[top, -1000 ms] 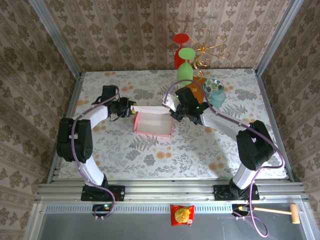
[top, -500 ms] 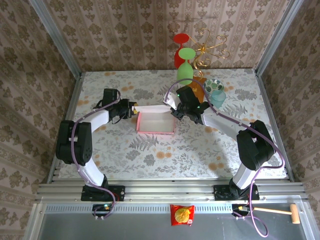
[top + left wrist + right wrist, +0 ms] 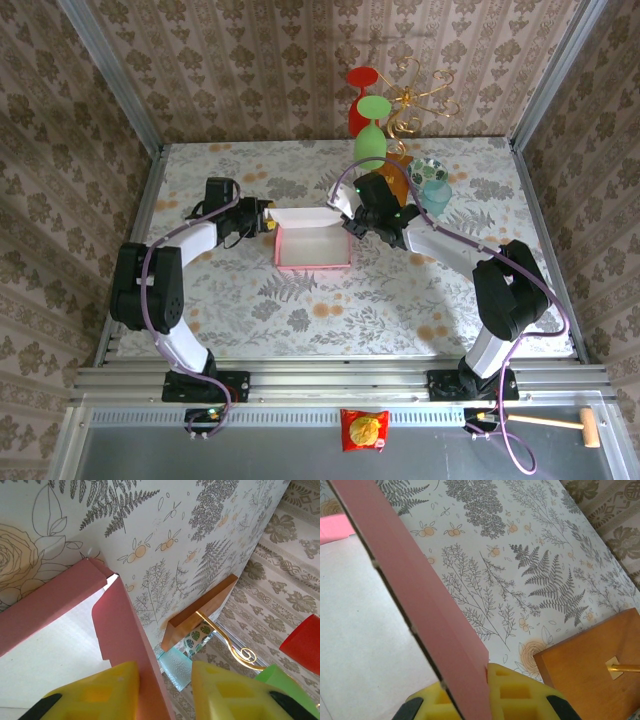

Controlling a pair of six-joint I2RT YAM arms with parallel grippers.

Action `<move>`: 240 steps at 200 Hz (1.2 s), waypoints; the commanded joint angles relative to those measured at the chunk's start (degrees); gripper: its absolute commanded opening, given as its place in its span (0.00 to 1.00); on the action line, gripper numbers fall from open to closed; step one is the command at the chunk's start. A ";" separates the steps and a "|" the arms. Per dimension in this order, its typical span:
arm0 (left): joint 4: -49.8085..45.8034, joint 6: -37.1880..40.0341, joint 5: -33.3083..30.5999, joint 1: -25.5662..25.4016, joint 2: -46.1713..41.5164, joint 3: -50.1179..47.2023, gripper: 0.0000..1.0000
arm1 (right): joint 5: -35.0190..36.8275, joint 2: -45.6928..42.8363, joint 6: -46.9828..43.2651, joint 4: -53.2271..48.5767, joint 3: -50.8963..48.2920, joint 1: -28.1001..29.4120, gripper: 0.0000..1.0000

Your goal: Fold the paper box

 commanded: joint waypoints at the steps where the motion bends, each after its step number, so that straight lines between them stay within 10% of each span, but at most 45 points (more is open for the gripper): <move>1: 5.05 -2.44 10.92 -3.01 -1.90 -0.77 0.34 | -6.84 0.86 -1.77 4.20 -1.22 1.97 0.00; 75: 10.49 -6.38 14.02 -3.39 -1.56 -2.81 0.37 | -7.58 0.96 -4.06 7.88 -3.18 1.56 0.00; 240: 18.60 -12.23 13.70 -7.52 0.51 -4.07 0.10 | -8.88 1.63 -3.12 8.24 -2.55 1.41 0.00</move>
